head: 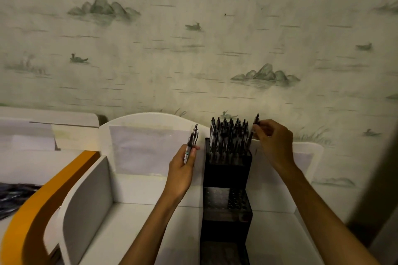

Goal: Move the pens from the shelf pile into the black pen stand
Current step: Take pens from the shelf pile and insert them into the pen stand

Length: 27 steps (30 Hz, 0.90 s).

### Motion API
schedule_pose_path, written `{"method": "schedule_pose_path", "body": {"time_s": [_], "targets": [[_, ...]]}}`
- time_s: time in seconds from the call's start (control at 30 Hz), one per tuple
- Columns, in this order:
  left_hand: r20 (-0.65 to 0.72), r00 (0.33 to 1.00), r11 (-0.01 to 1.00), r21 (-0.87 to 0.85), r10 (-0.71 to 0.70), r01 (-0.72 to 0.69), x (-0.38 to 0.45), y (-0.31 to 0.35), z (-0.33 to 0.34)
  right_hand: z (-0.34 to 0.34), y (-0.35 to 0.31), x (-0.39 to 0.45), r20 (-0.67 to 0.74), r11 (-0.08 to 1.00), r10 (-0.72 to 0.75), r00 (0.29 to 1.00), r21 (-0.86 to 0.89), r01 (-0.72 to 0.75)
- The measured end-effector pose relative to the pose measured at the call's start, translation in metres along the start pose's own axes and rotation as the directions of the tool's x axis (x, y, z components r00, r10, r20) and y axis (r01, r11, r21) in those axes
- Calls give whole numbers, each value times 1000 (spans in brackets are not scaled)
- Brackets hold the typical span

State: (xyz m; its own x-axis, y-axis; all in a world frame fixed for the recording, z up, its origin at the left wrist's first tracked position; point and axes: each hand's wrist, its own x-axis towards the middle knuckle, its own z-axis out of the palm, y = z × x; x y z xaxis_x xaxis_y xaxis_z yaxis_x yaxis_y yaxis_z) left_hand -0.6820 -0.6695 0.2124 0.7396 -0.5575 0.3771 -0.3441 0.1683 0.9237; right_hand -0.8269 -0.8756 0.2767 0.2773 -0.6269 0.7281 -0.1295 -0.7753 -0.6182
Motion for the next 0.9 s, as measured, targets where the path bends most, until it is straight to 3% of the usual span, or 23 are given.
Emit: {"method": "schedule_pose_path", "body": {"time_s": [0.33,0.9], "targets": [[29,999,999,-28,-43,44,-1,-2,2,8,8,-11,140,998,14,990,-66,-5],[106,993,992,-109,-58,69,-16,7,14,2,13,-22,164,991,92,982,-111,-74]]}}
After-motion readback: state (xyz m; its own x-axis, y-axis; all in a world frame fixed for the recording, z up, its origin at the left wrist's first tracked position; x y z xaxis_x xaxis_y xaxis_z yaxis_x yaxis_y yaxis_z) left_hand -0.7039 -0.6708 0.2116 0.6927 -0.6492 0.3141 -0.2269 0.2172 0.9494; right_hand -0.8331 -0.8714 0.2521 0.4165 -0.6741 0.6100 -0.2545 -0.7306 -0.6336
